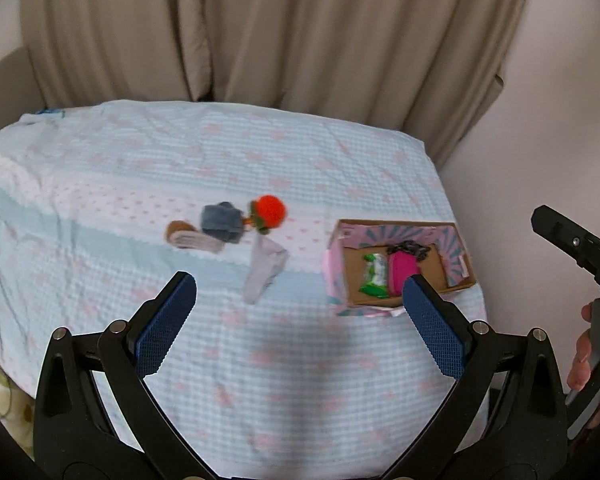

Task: Organize soft objects
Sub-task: 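Reach the left tool to the brown hair clip while the right tool approaches the grey cloth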

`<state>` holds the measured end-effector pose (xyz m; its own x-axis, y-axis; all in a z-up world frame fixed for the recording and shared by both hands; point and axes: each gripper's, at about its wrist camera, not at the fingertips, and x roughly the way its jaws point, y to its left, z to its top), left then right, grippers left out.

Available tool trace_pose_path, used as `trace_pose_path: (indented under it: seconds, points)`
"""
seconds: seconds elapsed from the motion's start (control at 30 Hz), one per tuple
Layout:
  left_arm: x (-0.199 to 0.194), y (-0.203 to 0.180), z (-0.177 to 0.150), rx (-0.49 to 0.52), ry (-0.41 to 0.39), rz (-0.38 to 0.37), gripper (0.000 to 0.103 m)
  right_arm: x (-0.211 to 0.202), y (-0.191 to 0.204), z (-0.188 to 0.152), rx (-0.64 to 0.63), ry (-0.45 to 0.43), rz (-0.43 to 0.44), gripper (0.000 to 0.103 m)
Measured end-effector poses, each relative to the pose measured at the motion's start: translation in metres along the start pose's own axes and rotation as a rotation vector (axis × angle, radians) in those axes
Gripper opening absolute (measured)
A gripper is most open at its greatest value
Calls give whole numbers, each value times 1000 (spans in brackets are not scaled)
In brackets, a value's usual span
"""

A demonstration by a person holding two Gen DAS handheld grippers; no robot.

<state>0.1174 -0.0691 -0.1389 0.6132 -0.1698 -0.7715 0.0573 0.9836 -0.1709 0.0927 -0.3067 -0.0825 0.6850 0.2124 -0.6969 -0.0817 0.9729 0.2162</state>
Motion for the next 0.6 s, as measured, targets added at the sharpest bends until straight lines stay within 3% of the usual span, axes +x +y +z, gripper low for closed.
trace_pose_path:
  seconds: [0.37,0.6]
  points:
    - [15,145,18,-42,55,-4,103,53,115,-21,49,-47,-10,103]
    - [70,221,33,-99,127,-43,103,115,158,-31,99,-42,-76,103]
